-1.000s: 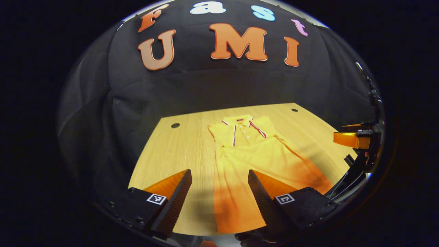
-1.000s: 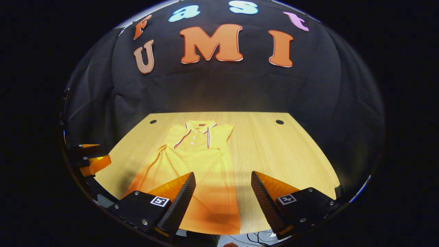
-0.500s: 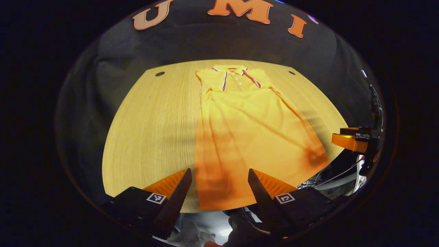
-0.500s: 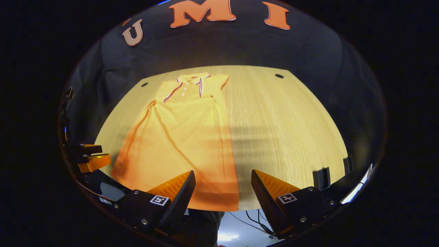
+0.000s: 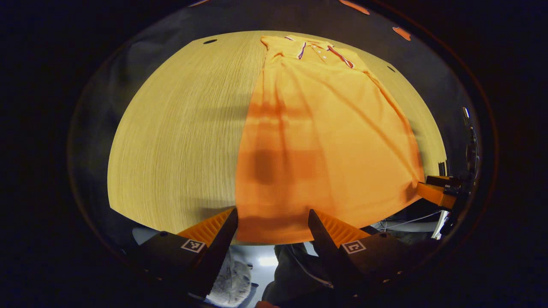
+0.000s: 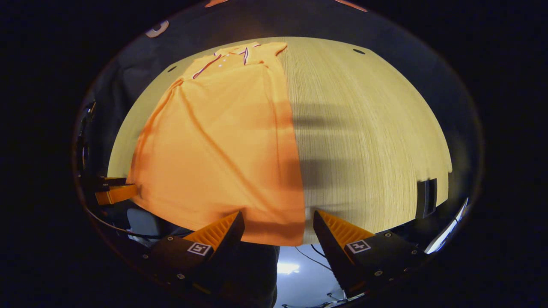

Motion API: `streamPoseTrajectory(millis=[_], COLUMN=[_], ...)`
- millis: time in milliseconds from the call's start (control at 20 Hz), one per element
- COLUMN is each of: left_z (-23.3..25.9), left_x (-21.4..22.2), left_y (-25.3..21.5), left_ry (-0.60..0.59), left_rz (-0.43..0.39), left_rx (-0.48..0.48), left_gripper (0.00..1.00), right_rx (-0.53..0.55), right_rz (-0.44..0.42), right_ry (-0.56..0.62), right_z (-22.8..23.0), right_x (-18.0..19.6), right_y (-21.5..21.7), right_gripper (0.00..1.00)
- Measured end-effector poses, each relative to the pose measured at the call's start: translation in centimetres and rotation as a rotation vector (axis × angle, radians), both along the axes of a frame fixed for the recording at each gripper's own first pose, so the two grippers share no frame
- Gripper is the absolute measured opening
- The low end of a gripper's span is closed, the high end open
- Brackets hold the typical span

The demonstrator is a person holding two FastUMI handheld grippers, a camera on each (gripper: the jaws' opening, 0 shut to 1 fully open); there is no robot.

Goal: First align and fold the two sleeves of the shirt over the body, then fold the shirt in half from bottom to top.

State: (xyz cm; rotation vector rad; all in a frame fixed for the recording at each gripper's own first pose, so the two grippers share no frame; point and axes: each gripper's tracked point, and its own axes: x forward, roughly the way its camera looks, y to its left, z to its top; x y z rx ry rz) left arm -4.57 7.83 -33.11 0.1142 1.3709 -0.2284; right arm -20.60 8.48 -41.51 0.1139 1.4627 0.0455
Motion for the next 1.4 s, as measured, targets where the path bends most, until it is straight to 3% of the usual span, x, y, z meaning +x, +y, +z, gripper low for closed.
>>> streamPoseTrajectory(millis=[200, 300, 400, 500, 550, 600, 650, 850, 900, 1050, 1100, 1150, 1400], left_z=[-0.3, -0.1, -0.3, -0.2, -0.3, -0.1, -0.5, 0.0, -0.1, 0.9, 1.0, 1.1, 1.6], left_x=[-0.2, -0.4, -0.5, -0.5, -0.3, -0.5, -0.6, -1.3, -1.1, 0.7, 1.1, 1.4, 2.3], left_y=[-0.8, -1.3, -1.8, -1.9, -2.0, -2.1, -2.4, -4.1, -4.3, -4.2, -4.0, -4.1, -4.2], left_ry=[0.02, 0.032, 0.051, 0.074, 0.077, 0.092, 0.107, 0.208, 0.21, 0.155, 0.145, 0.139, 0.126], left_rz=[-0.053, -0.048, -0.067, -0.078, -0.065, -0.057, -0.07, 0.052, 0.032, 0.043, 0.046, 0.048, 0.034], left_rx=[0.068, 0.07, 0.073, 0.078, 0.074, 0.067, 0.043, -0.129, -0.137, -0.156, -0.153, -0.156, -0.133], left_gripper=[0.99, 0.96, 0.84, 0.55, 0.33, 0.22, 0.1, 0.1, 0.01, 0.02, 0.02, 0.02, 0.01], right_rx=[-0.041, -0.039, -0.027, 0.033, 0.109, 0.128, 0.166, 0.201, 0.199, 0.247, 0.257, 0.287, 0.271], right_rz=[0.097, 0.093, 0.077, 0.042, 0.044, -0.027, -0.057, -0.056, -0.069, -0.073, -0.1, -0.116, -0.062], right_ry=[0.048, 0.083, 0.109, 0.134, 0.172, 0.177, 0.184, 0.184, 0.173, 0.146, 0.11, 0.118, 0.118], right_z=[-0.3, -0.3, -0.3, -0.2, 0.0, 0.1, 0.1, 0.7, 0.7, 1.4, -0.3, 2.2, 2.3], right_x=[-0.2, -0.5, -0.4, -0.2, -0.7, -0.4, -0.2, -0.4, 0.3, 1.3, 2.6, 2.7, 3.1], right_y=[0.3, 0.8, 1.3, 2.2, 3.2, 3.2, 3.6, 3.6, 3.5, 4.0, 4.5, 4.2, 3.7], right_gripper=[0.93, 0.84, 0.61, 0.39, 0.31, 0.3, 0.1, 0.1, 0.1, 0.06, 0.06, 0.01, 0.0])
